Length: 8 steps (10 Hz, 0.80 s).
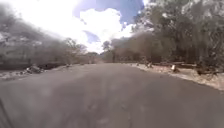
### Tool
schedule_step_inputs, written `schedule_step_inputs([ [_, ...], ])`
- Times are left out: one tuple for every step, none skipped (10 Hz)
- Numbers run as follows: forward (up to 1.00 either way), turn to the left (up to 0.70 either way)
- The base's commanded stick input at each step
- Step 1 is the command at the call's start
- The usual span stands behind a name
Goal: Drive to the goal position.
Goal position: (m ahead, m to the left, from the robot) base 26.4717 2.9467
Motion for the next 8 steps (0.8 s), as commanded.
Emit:
schedule_step_inputs([
  [0.7, 0.0],
  [0.7, 0.0],
  [0.7, 0.0],
  [0.7, 0.0],
  [0.7, 0.0],
  [0.7, 0.0],
  [0.7, 0.0],
  [0.7, 0.0],
])
